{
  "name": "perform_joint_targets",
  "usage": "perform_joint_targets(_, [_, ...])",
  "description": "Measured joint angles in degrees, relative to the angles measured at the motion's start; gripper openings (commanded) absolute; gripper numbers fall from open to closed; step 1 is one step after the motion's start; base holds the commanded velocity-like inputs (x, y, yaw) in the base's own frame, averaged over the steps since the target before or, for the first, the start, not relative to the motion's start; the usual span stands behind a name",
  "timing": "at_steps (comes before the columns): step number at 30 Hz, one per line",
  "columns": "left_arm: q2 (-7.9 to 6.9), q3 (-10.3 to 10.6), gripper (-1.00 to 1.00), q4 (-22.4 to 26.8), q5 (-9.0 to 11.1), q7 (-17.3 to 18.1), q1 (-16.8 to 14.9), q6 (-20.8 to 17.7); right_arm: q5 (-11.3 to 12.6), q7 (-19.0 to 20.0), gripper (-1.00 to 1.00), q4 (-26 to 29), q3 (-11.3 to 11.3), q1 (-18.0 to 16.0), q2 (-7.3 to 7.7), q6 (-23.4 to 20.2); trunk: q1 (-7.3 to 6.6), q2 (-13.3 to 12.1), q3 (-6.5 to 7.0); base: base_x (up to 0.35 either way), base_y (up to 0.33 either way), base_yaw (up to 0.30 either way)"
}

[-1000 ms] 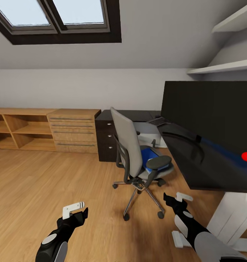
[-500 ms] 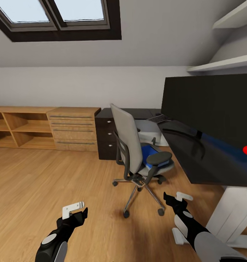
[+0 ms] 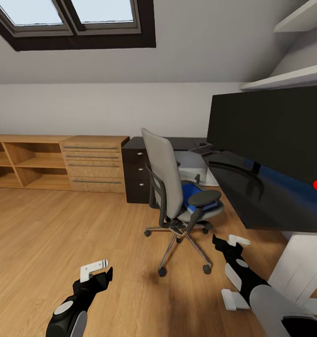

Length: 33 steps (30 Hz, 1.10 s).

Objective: In the bedroom, organize the workspace by keeping the computer under the desk, ensuring the monitor is on the desk, placing the keyboard on the desk next to the monitor, placing the mouse on the desk next to the keyboard, moving the folder from the swivel chair onto the desk next to the mouse, stacking the notebook on top of the folder with the pen on top of the notebook, and positioning the swivel chair next to the desk.

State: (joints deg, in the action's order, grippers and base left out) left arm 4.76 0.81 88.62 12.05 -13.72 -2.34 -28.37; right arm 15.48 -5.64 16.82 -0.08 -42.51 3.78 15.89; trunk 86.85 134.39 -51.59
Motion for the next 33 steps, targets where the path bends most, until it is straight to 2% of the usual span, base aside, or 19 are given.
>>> perform_joint_targets(6, [0.00, 0.07, 1.00, -0.16, -0.05, -0.06, 0.00, 0.02, -0.06, -0.02, 1.00, 0.00, -0.02, -2.11, 0.06, -0.05, 0.00, 0.00, 0.00, 0.000, 0.000, 0.000])
perform_joint_targets(15, [-0.02, 0.12, 1.00, -0.82, -0.08, 0.11, 0.00, 0.05, -0.07, -0.01, 1.00, -0.01, 0.01, -2.44, 0.25, 0.49, 0.00, 0.00, 0.00, 0.016, 0.000, 0.000])
perform_joint_targets(19, [0.00, 0.20, 1.00, -1.18, -0.12, 0.11, 0.00, 0.05, -0.05, 0.01, 1.00, -0.01, 0.18, -2.45, 0.21, 2.20, 0.00, 0.00, 0.00, 0.049, 0.000, 0.000])
perform_joint_targets(22, [0.00, 0.24, 1.00, -1.32, -0.15, 0.10, 0.00, 0.07, -0.07, 0.05, 1.00, -0.04, 0.71, -2.45, 0.18, 4.22, 0.00, 0.00, 0.00, 0.014, 0.000, 0.000])
perform_joint_targets(24, [0.00, 0.26, 1.00, -1.40, -0.17, 0.09, 0.00, 0.07, -0.26, 0.11, 1.00, -0.15, 2.32, -2.45, 0.03, 6.57, 0.00, 0.00, 0.00, 0.003, 0.000, 0.000])
perform_joint_targets(33, [0.08, 0.33, 1.00, -2.12, -0.10, 0.09, 0.00, 0.00, -1.04, 0.12, 1.00, -0.52, 3.31, -2.45, -0.19, 7.29, 0.00, 0.00, 0.00, 0.000, 0.000, 0.000])
